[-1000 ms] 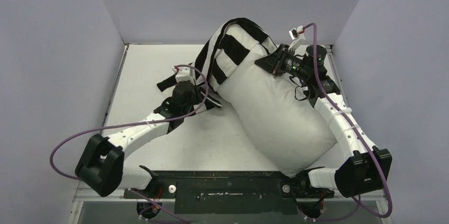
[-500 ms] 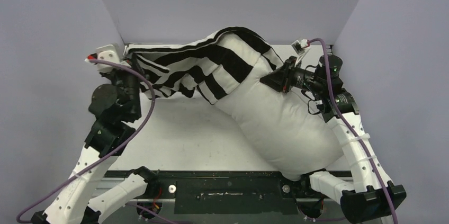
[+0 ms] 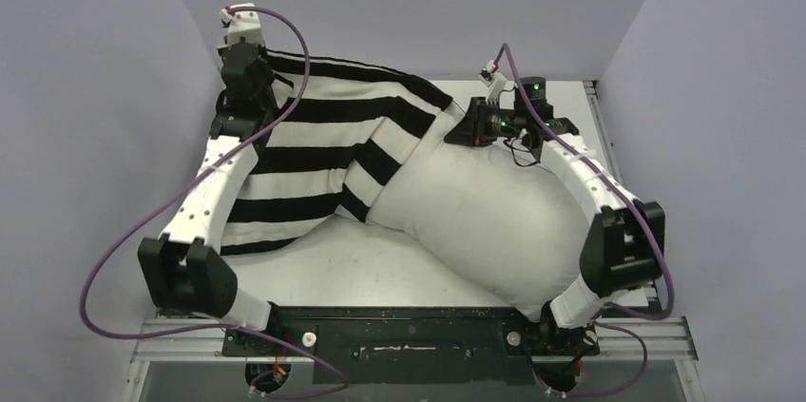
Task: Put the pillow into the pillowcase
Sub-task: Stuff the pillow into the pillowcase.
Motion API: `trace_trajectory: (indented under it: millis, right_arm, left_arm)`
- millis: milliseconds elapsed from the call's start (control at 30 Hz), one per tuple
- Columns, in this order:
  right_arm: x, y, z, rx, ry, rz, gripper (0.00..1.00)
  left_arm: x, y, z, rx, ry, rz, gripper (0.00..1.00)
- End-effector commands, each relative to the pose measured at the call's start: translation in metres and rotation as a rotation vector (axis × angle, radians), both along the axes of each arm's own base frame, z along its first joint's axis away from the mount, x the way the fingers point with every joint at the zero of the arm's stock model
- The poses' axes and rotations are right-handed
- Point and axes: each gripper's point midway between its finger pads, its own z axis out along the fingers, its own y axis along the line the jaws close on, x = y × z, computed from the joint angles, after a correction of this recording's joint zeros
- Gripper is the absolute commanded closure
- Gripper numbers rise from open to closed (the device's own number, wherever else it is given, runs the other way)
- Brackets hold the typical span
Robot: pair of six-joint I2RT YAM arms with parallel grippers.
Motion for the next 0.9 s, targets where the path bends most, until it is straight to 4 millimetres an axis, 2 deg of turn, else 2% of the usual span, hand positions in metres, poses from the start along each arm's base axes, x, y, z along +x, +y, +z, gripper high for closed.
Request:
trace_trajectory:
  millis: [0,67,133,200,267,300,333,400,433,567,667,800,867]
  right_arm:
    - [0.065,-0.006,-0.014,-0.09,-0.045,-0.112,0.74]
    - [0.092,-0.014,-0.029,-0.156,-0.016,-0.196,0.58]
    - [0.104,-0.02,-0.026,-0.186,-0.019,-0.24,0.46]
    - [0.106,-0.023,-0.017,-0.22,-0.042,-0.266,0.33]
    - [0.102,-0.03,-0.012,-0.276,-0.081,-0.283,0.25]
    - [0.099,-0.034,-0.01,-0.302,-0.096,-0.297,0.22]
    - [0.096,-0.04,-0.007,-0.325,-0.113,-0.313,0.19]
    - [0.089,-0.047,-0.003,-0.355,-0.138,-0.327,0.14]
    - [0.083,-0.049,0.001,-0.36,-0.157,-0.322,0.12]
    - [0.057,-0.039,0.012,-0.4,-0.246,-0.259,0.02]
    - [0.033,-0.018,0.015,-0.428,-0.315,-0.192,0.0]
    - [-0.005,0.019,0.007,-0.439,-0.433,-0.055,0.0]
    - [-0.021,0.039,0.0,-0.439,-0.512,0.005,0.0]
  left_arm:
    - [0.046,0.0,-0.03,-0.09,0.036,-0.128,1.0]
    - [0.066,-0.003,-0.041,-0.144,0.034,-0.189,1.0]
    - [0.082,-0.003,-0.046,-0.188,0.051,-0.224,0.98]
    - [0.095,-0.007,-0.053,-0.213,0.102,-0.247,0.78]
    - [0.097,-0.019,-0.047,-0.227,0.127,-0.302,0.53]
    - [0.094,-0.025,-0.042,-0.238,0.136,-0.32,0.45]
    - [0.09,-0.032,-0.041,-0.248,0.146,-0.338,0.42]
    - [0.077,-0.052,-0.043,-0.255,0.168,-0.397,0.4]
    - [0.068,-0.064,-0.052,-0.254,0.195,-0.432,0.39]
    - [0.026,-0.108,-0.078,-0.271,0.266,-0.553,0.39]
    - [-0.016,-0.138,-0.091,-0.306,0.289,-0.655,0.41]
    - [-0.065,-0.172,-0.113,-0.372,0.33,-0.836,0.43]
    - [-0.088,-0.183,-0.135,-0.405,0.373,-0.888,0.44]
